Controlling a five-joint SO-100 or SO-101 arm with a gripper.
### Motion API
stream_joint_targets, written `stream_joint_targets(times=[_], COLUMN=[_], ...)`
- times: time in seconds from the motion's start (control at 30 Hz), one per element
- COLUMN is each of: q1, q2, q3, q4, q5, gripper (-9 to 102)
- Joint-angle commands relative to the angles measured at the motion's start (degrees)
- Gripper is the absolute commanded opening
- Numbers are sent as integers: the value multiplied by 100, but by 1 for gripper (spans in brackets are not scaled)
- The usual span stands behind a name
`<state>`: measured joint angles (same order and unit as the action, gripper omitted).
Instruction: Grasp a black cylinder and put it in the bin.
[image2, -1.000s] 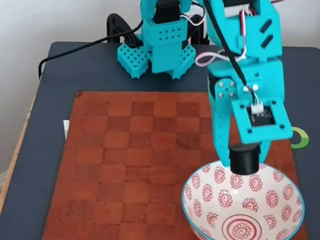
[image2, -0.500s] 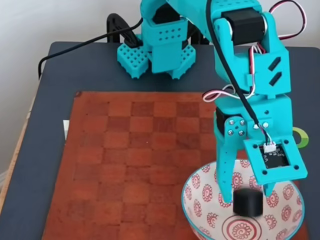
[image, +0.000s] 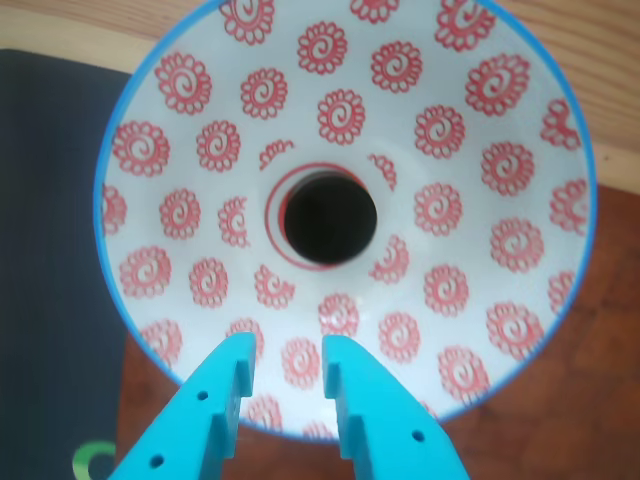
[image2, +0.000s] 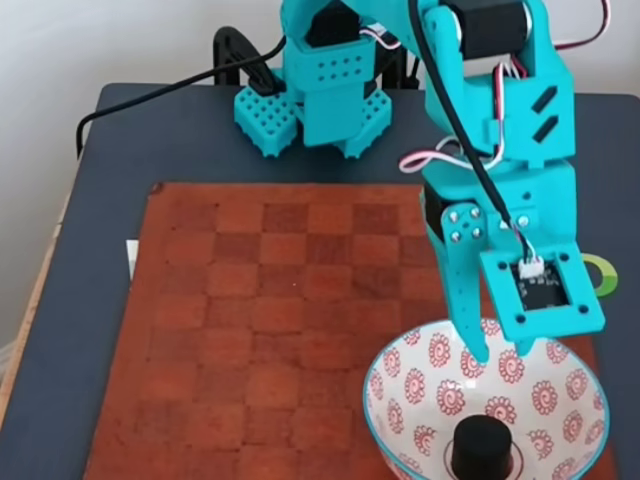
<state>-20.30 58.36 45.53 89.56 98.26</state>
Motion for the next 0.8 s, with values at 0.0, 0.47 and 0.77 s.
stream_joint_targets(times=[0.0,0.47,0.77], q1=[53,-18,-88], q2=[650,1459,2461], q3=[-185,-141,-141], q4=[308,360,360], q5=[26,26,-9], gripper=[5,0,0])
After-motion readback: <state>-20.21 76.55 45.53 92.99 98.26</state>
